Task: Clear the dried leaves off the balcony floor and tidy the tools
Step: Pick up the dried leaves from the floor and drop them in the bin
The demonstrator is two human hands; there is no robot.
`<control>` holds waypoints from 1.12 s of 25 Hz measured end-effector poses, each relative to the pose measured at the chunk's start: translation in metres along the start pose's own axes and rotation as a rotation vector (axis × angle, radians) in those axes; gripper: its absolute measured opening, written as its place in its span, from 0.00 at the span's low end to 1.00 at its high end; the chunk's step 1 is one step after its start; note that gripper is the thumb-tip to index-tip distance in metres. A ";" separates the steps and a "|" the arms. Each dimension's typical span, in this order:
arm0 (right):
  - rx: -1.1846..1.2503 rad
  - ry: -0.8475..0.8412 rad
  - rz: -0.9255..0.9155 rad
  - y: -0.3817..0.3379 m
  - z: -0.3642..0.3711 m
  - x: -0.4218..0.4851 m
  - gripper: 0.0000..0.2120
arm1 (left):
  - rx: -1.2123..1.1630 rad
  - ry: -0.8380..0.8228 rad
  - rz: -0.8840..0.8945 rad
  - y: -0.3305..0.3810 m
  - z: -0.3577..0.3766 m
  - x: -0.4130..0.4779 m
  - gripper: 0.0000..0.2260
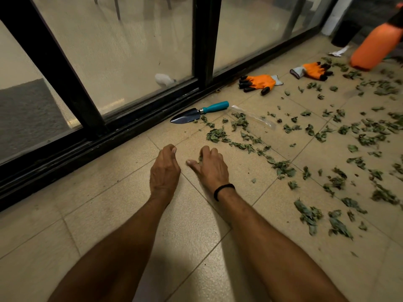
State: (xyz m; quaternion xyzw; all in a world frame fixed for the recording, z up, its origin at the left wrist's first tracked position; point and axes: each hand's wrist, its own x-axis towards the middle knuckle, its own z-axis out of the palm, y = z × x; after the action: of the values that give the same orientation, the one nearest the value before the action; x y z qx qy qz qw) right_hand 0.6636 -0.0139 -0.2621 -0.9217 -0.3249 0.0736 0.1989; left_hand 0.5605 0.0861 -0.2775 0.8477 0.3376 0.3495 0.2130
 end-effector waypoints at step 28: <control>0.556 0.035 0.085 -0.039 0.004 -0.037 0.03 | -0.019 -0.062 -0.359 -0.015 -0.046 -0.038 0.06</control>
State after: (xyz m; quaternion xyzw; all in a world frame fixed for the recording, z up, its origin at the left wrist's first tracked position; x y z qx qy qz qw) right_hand 0.6115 -0.0087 -0.2492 -0.8456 -0.2498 0.1524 0.4465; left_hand 0.5008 0.0746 -0.2728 0.7821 0.4734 0.2827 0.2904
